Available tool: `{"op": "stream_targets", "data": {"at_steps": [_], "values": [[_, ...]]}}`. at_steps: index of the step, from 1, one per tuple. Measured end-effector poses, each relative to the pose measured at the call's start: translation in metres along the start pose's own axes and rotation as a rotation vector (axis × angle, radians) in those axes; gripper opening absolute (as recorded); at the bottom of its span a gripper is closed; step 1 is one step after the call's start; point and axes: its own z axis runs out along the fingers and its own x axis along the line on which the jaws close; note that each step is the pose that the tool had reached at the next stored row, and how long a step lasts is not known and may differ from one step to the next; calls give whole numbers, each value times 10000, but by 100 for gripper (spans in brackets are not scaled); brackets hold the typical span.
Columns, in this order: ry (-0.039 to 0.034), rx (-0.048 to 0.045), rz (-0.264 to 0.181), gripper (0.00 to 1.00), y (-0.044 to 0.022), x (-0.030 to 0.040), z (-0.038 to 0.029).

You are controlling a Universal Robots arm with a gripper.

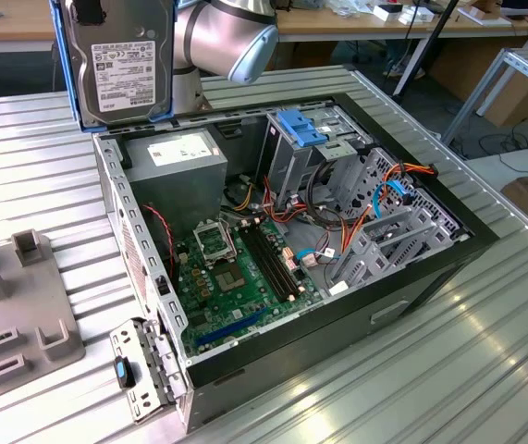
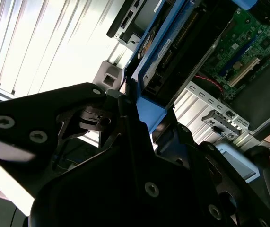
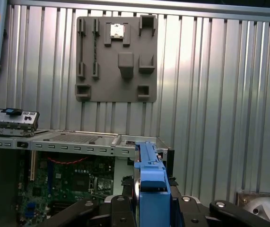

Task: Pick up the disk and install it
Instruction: 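Pick up the disk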

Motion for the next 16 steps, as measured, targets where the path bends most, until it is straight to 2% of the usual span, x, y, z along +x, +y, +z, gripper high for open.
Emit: {"op": "stream_targets", "data": {"at_steps": [12, 16], "values": [[0, 0, -1, 37, -23, 1, 0], [0, 0, -1, 37, -55, 3, 0]]}}
